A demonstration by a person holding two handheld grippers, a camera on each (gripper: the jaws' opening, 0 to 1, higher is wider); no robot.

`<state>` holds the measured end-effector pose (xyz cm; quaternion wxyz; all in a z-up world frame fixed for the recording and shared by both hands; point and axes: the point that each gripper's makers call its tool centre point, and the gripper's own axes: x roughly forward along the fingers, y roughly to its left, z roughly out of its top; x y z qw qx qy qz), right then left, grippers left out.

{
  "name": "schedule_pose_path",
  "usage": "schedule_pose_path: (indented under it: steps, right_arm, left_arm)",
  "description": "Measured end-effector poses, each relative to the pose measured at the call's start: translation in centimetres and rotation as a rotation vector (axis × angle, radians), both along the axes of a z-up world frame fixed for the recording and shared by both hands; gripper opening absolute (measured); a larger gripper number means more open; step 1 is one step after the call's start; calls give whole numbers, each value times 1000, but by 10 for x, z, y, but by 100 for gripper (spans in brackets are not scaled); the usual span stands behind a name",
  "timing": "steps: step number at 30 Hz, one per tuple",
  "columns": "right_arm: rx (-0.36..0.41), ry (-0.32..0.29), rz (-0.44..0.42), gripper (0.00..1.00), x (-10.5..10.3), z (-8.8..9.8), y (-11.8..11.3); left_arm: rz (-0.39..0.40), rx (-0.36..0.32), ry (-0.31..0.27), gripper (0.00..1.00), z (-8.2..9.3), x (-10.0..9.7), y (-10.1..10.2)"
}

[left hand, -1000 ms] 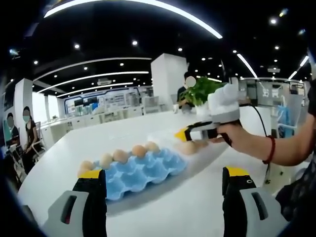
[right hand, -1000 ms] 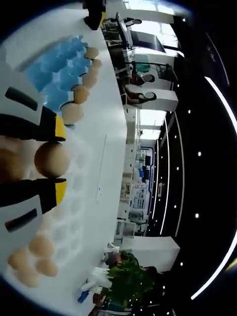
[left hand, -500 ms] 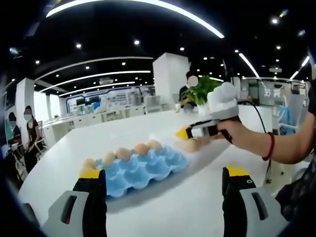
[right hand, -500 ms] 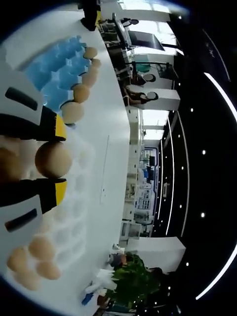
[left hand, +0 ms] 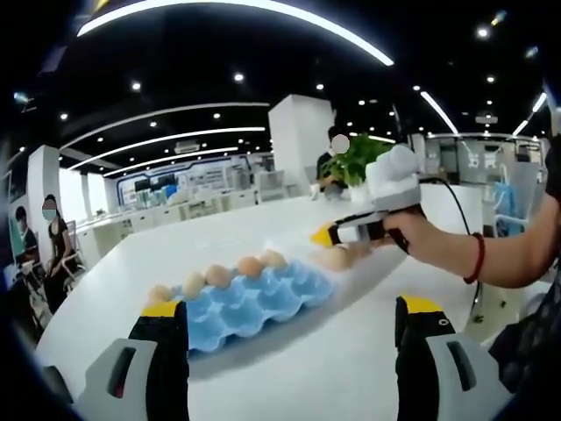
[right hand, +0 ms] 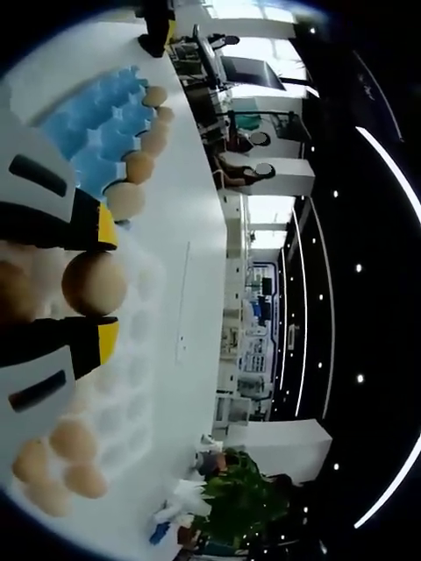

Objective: Place the egg into an empty slot of the egg tray after lifting it from the table, then release the egg inside the slot.

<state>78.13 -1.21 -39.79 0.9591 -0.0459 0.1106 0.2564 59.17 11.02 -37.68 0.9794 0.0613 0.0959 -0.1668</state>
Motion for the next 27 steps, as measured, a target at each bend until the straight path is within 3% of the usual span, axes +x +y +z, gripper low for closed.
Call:
schedule_pose_path:
  steps: [13,27]
  right_arm:
    - [16,-11,19,30,0,8,2]
    - [26,-37,107,30,-14,25,27]
  left_arm:
    - [3,-15,-2,100,3,-1,2]
    - [-2,-15,-3,100,5,-8,2]
